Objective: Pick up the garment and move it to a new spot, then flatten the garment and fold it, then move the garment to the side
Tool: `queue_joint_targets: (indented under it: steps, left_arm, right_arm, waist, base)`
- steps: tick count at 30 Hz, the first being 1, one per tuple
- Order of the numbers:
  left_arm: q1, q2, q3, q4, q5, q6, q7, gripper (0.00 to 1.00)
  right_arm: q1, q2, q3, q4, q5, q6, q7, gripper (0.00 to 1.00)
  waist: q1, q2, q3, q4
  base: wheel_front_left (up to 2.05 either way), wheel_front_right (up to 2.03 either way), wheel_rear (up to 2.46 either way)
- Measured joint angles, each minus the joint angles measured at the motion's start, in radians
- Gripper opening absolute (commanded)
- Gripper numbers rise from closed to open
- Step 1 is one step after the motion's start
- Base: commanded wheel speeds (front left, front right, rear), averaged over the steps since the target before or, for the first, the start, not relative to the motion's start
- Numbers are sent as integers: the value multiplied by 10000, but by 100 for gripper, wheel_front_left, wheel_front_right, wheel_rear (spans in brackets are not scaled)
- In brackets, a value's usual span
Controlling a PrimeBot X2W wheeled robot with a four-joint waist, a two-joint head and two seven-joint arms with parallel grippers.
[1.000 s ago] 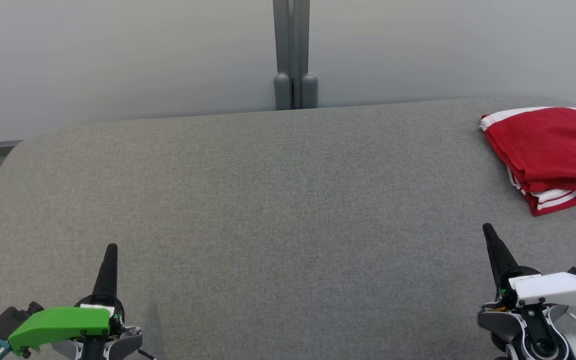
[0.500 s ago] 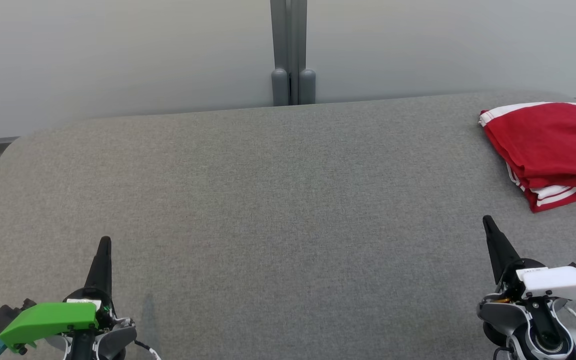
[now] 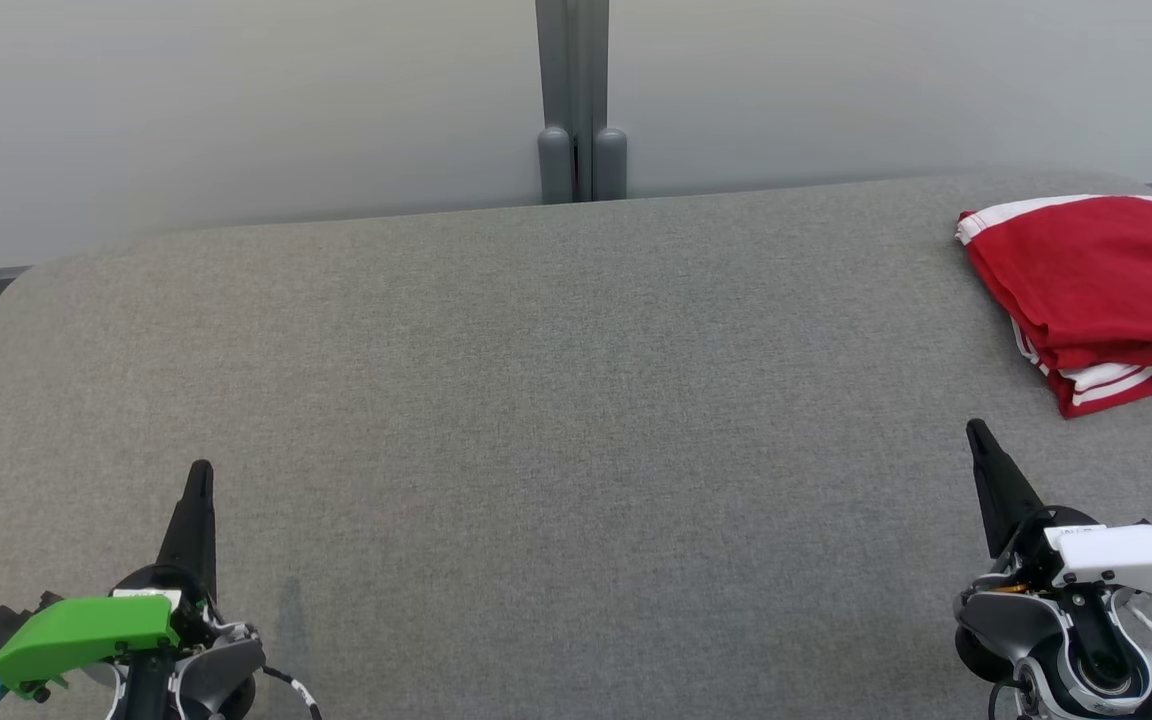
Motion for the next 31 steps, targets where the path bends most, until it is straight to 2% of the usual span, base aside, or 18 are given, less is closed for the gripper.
queue_joint_targets:
  steps: [31]
  left_arm:
    - [-12, -67, 100, 2, 33, -2, 84, 0]
  right_arm:
    - [-2, 13, -27, 6, 8, 0, 29, 0]
  waist:
    - [0, 0, -1, 0]
  base:
    - [0, 0, 0]
